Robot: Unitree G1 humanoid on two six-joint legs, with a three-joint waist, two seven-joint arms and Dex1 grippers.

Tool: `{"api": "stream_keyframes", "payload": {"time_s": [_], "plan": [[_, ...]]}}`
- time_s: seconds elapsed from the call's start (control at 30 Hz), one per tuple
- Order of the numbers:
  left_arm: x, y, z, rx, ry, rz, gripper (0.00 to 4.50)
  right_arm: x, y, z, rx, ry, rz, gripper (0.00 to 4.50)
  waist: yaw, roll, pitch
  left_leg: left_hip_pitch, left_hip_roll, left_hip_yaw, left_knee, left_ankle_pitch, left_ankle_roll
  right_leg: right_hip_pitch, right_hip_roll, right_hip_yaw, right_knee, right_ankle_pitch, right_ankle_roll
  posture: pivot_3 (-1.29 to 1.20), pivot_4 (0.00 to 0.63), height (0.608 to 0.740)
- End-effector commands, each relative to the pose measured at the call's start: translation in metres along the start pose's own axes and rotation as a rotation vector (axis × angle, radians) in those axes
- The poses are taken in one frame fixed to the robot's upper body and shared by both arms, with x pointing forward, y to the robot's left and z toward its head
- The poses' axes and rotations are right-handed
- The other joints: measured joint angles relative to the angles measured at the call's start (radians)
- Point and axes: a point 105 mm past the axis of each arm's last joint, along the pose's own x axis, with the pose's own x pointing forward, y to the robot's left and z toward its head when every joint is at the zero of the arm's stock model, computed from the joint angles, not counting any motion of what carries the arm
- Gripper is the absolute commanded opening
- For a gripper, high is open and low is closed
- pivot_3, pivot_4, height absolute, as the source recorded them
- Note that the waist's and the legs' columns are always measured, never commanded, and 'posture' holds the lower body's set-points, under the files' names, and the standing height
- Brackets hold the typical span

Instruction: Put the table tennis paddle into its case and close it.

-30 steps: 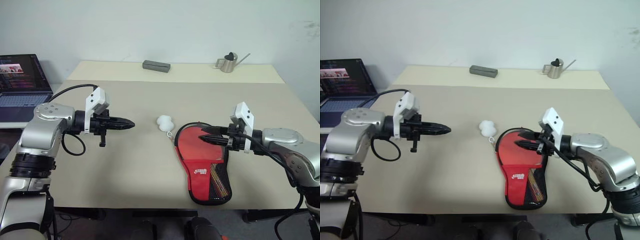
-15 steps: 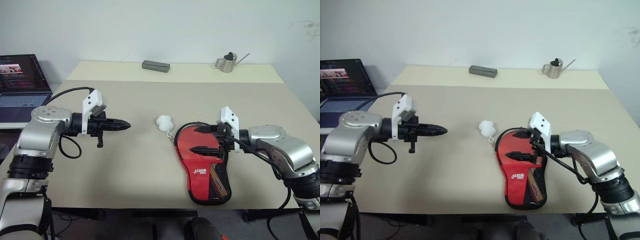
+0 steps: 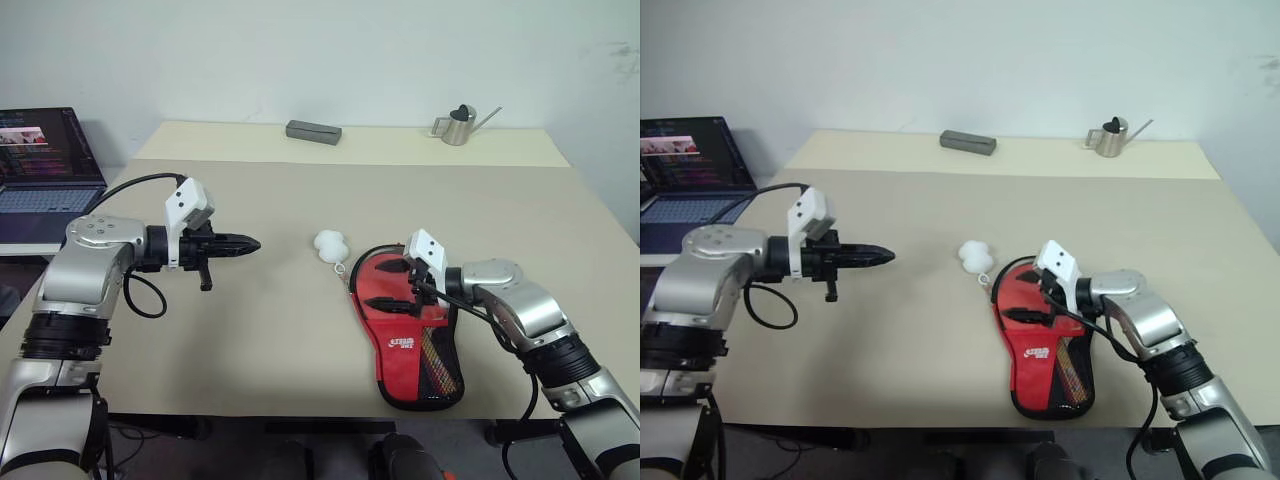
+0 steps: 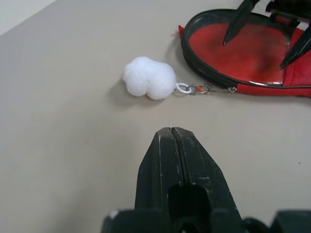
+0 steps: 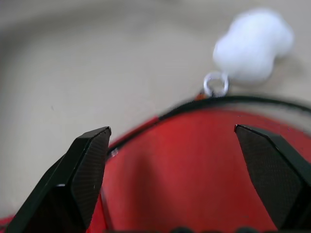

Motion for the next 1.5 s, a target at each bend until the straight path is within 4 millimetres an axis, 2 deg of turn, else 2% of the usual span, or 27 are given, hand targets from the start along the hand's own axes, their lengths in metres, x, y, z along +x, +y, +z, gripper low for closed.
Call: {"api": "stream_keyframes", "payload": {"time_s": [0.03,0.23,0.4,0.57,0.67,1.0,1.03,1.3,1.4,1.5], "plan": [[0.005,0.002,0.012,0.034,-0.016,0.004,0.0,-0.001,-0.003,-0.013,0.003,0.023,-0.012,4.46,0.0,0.0,0.0,0.0,0.0,0.0,0.0,0.0,0.0,0.0,0.0,0.0,0.0,0.0,0.0,0.0,0.15,0.74],[0.026,0.003,0.015,0.038,-0.02,0.002,0.0,-0.004,-0.003,-0.041,0.027,0.075,-0.034,4.46,0.002,-0.001,0.0,0.003,0.0,-0.001,0.001,0.0,0.0,0.004,0.0,-0.001,0.0,0.0,0.0,0.0,0.15,0.74],[0.042,0.014,0.016,0.037,-0.006,0.063,0.0,-0.003,-0.001,-0.045,0.032,0.067,-0.043,4.46,0.004,-0.001,-0.001,0.006,-0.001,-0.001,0.001,0.0,0.0,0.007,0.0,-0.001,0.0,0.0,0.0,0.0,0.15,0.74],[0.062,0.022,0.019,-0.055,-0.029,0.093,0.0,-0.001,0.001,-0.044,0.031,0.063,-0.047,4.46,0.003,-0.001,-0.001,0.008,-0.001,-0.001,0.001,0.0,0.0,0.009,0.0,-0.001,0.0,0.0,0.0,0.0,0.15,0.74],[0.071,0.017,0.019,-0.092,-0.03,0.063,0.6,-0.001,0.002,-0.045,0.03,0.066,-0.049,4.5,0.003,-0.001,-0.001,0.008,-0.001,-0.001,0.001,0.0,0.0,0.009,0.0,-0.001,0.0,0.0,0.0,0.0,0.15,0.74],[0.08,0.014,0.007,-0.112,0.009,0.051,4.18,0.003,0.003,-0.046,0.032,0.074,-0.057,4.5,0.002,-0.001,-0.001,0.008,-0.001,-0.001,0.001,0.0,0.0,0.009,0.0,-0.001,0.0,0.0,0.0,0.0,0.15,0.74],[0.08,0.015,0.006,-0.118,0.01,0.057,4.43,0.004,0.003,-0.046,0.032,0.073,-0.057,4.5,0.002,-0.001,-0.001,0.008,-0.001,-0.001,0.001,0.0,0.0,0.009,0.0,-0.001,0.0,0.0,0.0,0.0,0.15,0.74],[0.103,0.01,0.003,-0.203,-0.033,0.076,4.43,0.007,0.005,-0.046,0.028,0.075,-0.046,4.5,0.002,-0.002,-0.001,0.009,-0.001,-0.001,0.001,0.0,0.0,0.009,0.0,-0.001,0.0,0.0,0.0,0.0,0.15,0.74],[0.111,0.026,-0.001,-0.234,-0.036,0.209,4.43,0.008,0.006,-0.046,0.027,0.076,-0.044,4.5,0.002,-0.002,-0.001,0.009,0.0,-0.001,0.001,0.0,0.0,0.009,0.0,0.0,0.001,0.0,0.0,0.0,0.15,0.74],[0.119,0.03,-0.006,-0.276,-0.027,0.252,4.43,0.008,0.007,-0.047,0.027,0.078,-0.043,4.5,0.002,-0.002,-0.001,0.009,-0.001,-0.001,0.001,0.0,0.0,0.009,0.0,0.0,0.001,0.0,0.0,0.0,0.15,0.74]]}}
